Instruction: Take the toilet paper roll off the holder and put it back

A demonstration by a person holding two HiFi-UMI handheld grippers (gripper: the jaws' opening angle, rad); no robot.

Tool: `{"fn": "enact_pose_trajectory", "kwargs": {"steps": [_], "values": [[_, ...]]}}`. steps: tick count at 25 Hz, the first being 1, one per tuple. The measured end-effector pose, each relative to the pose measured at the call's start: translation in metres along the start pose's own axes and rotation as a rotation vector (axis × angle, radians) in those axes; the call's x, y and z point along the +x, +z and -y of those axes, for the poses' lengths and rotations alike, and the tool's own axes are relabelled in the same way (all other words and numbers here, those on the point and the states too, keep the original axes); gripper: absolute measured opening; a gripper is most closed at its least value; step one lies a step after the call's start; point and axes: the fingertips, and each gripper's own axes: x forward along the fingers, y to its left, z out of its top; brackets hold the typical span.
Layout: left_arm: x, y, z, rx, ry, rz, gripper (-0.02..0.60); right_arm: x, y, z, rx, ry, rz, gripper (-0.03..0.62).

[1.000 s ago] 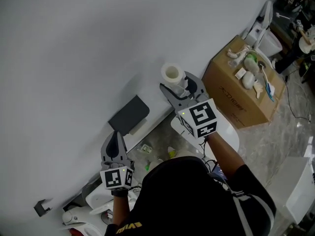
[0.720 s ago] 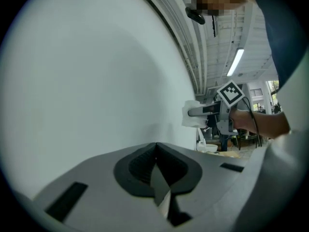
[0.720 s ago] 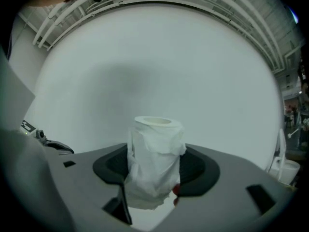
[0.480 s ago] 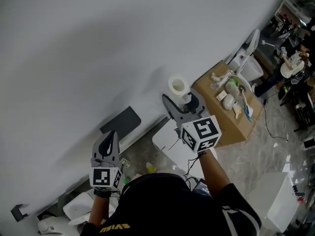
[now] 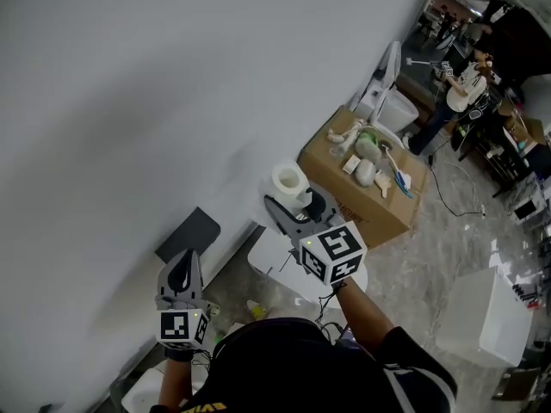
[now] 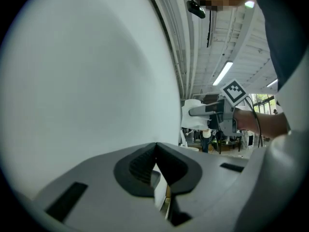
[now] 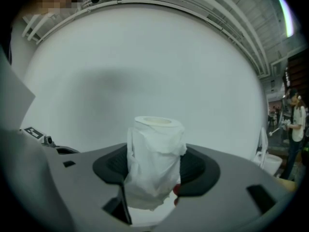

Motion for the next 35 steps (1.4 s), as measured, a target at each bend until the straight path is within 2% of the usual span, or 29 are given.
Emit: {"fn": "enact_pose_trajectory", "kwargs": {"steps": [7, 11, 15, 20, 26, 30, 35], "values": [[-0.035, 0.004, 0.015, 0.0, -0.018, 0.015, 0.011, -0.037, 0.001, -0.03, -0.006, -0.004, 0.001, 0.272], [-0.055, -0.008, 0.015, -0.022, -0.006, 0.008, 0.011, -0.043, -0.006, -0.059, -0.012, 0.027, -0.014, 0.272], [-0.074, -0.018, 0.028, -0.009, 0.002, -0.017, 0.011, -0.054, -0.01, -0.082, -0.02, 0.066, -0.014, 0.272], [-0.102, -0.014, 0.048, 0.0, 0.071, 0.007, 0.011, -0.077, -0.013, -0.091, -0.041, 0.121, 0.009, 0.272], [-0.13, -0.014, 0.078, 0.013, 0.196, 0.004, 0.011, -0.11, -0.027, -0.086, -0.023, 0.217, 0.017, 0.272], [-0.139, -0.007, 0.12, 0.054, 0.248, 0.008, 0.011, -0.14, -0.036, -0.084, -0.094, 0.281, 0.023, 0.272], [-0.168, -0.008, 0.16, 0.066, 0.301, -0.006, 0.012, -0.185, -0.047, -0.082, -0.041, 0.332, 0.032, 0.272]]}}
